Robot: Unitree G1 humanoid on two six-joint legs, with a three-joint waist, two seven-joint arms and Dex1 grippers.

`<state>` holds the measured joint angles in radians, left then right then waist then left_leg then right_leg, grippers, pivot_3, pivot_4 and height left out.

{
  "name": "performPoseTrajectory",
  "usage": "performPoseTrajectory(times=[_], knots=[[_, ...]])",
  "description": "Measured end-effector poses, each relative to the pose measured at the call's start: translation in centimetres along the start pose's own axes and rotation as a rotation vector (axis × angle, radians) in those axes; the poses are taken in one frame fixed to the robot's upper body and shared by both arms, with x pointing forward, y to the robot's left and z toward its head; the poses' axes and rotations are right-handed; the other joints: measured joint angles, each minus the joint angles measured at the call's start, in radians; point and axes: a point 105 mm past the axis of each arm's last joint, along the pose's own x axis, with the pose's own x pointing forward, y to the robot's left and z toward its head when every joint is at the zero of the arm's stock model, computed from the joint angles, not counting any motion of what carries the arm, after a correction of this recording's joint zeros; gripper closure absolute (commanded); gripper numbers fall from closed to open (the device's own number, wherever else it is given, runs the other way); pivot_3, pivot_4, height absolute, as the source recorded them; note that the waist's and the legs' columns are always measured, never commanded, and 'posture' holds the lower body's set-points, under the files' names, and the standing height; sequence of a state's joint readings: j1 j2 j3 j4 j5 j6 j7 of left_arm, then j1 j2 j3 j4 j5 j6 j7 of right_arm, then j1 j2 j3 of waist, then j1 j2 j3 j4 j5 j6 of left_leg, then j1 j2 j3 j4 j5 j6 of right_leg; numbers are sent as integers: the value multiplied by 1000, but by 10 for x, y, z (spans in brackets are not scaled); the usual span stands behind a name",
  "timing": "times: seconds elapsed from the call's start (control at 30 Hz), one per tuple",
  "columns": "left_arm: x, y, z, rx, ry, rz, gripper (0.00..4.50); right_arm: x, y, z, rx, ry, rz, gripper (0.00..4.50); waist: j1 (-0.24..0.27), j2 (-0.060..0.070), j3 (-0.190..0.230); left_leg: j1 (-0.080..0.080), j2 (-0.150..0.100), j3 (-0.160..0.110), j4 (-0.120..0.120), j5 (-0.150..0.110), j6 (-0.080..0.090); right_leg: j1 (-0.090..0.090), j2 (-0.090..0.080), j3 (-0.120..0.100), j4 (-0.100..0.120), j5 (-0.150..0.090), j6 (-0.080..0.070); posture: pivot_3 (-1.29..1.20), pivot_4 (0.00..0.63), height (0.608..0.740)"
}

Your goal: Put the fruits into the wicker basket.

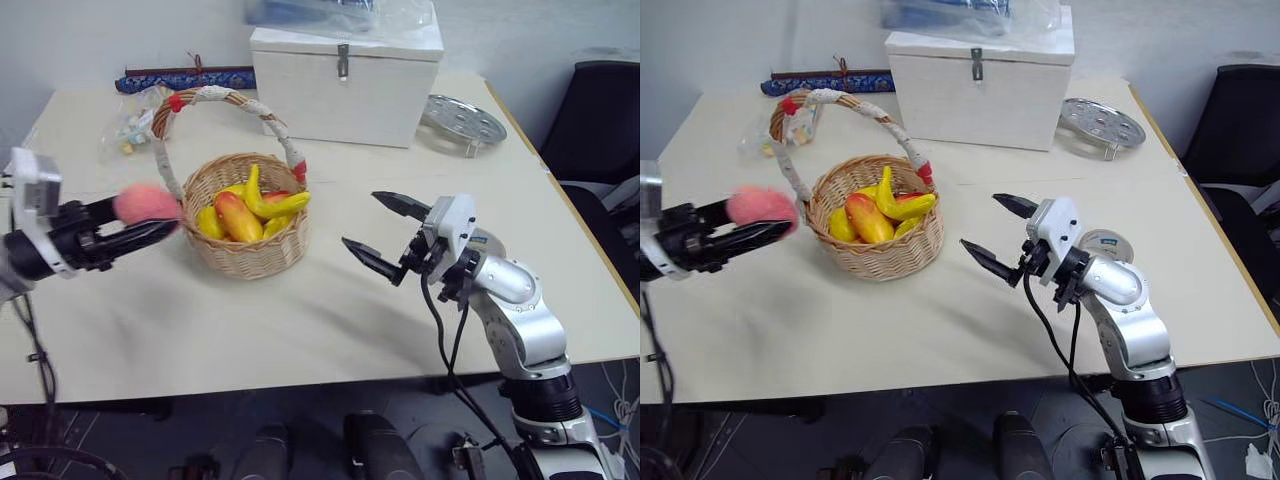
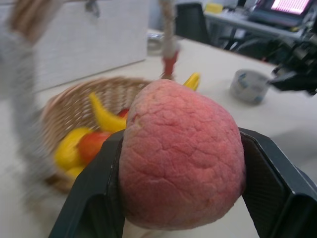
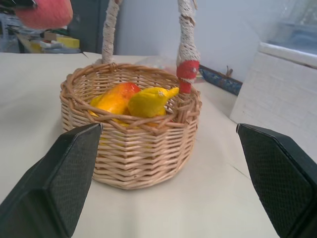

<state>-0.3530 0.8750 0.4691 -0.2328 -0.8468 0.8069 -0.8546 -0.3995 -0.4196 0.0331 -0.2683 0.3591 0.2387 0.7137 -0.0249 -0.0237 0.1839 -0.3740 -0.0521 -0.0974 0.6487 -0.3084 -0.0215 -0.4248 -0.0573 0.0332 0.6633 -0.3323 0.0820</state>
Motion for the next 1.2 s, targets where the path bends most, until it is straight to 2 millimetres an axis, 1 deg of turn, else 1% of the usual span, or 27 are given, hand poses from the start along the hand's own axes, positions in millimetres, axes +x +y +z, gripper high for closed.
performPoseTrajectory(times=[0.1, 0.13, 0.17, 0.23, 0.3, 0.37, 0.43, 0.5, 0.53, 0.57, 0.7, 0.8, 0.87, 0.97, 1.03, 1.1, 1.13, 1.2], knots=[[28, -7, -16, -46, 29, 1, 1866, 1, -2, -4, 11, 25, -24, 0, -1, 0, 0, 1, 0, 0, 0, 1, -1, 0, 1, 0, 0, 0, 0, 0, 150, 740], [34, -6, -22, -55, 46, 13, 1866, 1, -2, -4, 10, 27, -28, 0, -6, 0, 0, 0, -3, -3, -2, 1, -1, 2, 0, -3, 0, 0, 0, 0, 150, 740], [41, -3, -28, -56, 64, 36, 1866, 1, -3, -5, 7, 31, -31, 0, -13, 0, 0, 0, -6, -9, -4, 4, 0, 4, -3, -10, 3, 0, 0, 0, 150, 740], [48, 4, -34, -30, 98, 83, 1866, 2, -2, -5, 11, 27, -30, 0, -25, 1, 1, -1, -9, -21, -4, 8, -3, 8, -5, -25, -1, 0, 0, 0, 150, 740], [50, 12, -39, -8, 121, 128, 1866, 3, -2, -4, 13, 21, -33, 0, -24, 2, 1, 0, -8, -25, -2, 8, -5, 10, -5, -24, -6, 0, 0, 0, 150, 740], [53, 17, -43, 7, 133, 149, 1866, 3, -2, -4, 14, 21, -37, 0, -14, 2, 1, 0, -8, -24, -2, 8, -5, 10, -5, -23, -7, 0, 0, 0, 150, 740], [55, 19, -45, 9, 130, 157, 1156, 3, -2, -4, 14, 21, -37, 0, -3, 2, 1, 0, -7, -23, -2, 8, -5, 10, -5, -23, -7, 0, 0, 0, 150, 740], [56, 20, -44, 14, 121, 158, 665, 4, -2, -4, 14, 21, -36, 0, 0, 2, 1, 0, -7, -23, -2, 8, -5, 10, -5, -22, -7, 0, 0, 0, 150, 740], [56, 22, -45, 15, 121, 163, 260, 3, -2, -4, 14, 22, -36, 0, 1, 2, 1, 0, -8, -23, -2, 8, -5, 10, -5, -22, -7, 0, 0, 0, 150, 740], [56, 23, -45, 13, 123, 169, 10, 3, -2, -4, 15, 23, -36, 0, 2, 2, 1, 0, -8, -23, -2, 8, -5, 10, -5, -22, -7, 0, 0, 0, 150, 740], [57, 26, -46, 13, 122, 179, 10, 4, 0, -5, 12, 24, -32, 0, 3, 2, 1, 0, -8, -23, -2, 8, -5, 10, -5, -22, -7, 0, 0, 0, 150, 740], [55, 24, -42, 23, 109, 159, 10, 5, 2, -6, 12, 25, -21, 0, 0, 2, 1, 0, -7, -23, -2, 8, -5, 10, -5, -22, -7, 0, 0, 0, 150, 740], [44, 22, -30, 53, 64, 138, 10, 5, 3, -5, 16, 21, -14, 0, -6, 2, 1, 0, -6, -21, -3, 7, -5, 9, -4, -20, -7, 0, 0, 0, 150, 740], [11, 24, -14, 141, 28, 155, 10, 4, 3, -3, 34, 4, 4, 0, -10, 3, 2, 1, -5, -19, -4, 7, -6, 7, -2, -17, -6, 0, -1, 0, 150, 740], [-13, 25, -8, 178, 7, 176, 10, 1, 1, 0, 44, -7, 28, 0, -6, 4, 3, 2, -5, -18, -4, 7, -6, 7, -3, -16, -6, 0, -1, 0, 150, 740], [-36, 24, -8, 187, -4, 191, 10, 2, -3, 4, 49, -13, 66, 0, -3, 5, 3, 2, -5, -17, -3, 6, -4, 8, -3, -15, -7, 0, -1, 0, 150, 740], [-45, 23, -10, 177, 5, 190, 10, 2, -7, 6, 45, -16, 78, 0, -2, 5, 3, 3, -5, -16, -3, 5, -3, 9, -3, -14, -7, 0, -2, 0, 150, 740], [-67, 14, -21, 116, 54, 166, 10, 10, -18, 16, 33, -26, 159, 0, -5, 6, 4, 5, -5, -14, -3, 4, 0, 11, -3, -12, -8, 1, -3, 0, 150, 740]])
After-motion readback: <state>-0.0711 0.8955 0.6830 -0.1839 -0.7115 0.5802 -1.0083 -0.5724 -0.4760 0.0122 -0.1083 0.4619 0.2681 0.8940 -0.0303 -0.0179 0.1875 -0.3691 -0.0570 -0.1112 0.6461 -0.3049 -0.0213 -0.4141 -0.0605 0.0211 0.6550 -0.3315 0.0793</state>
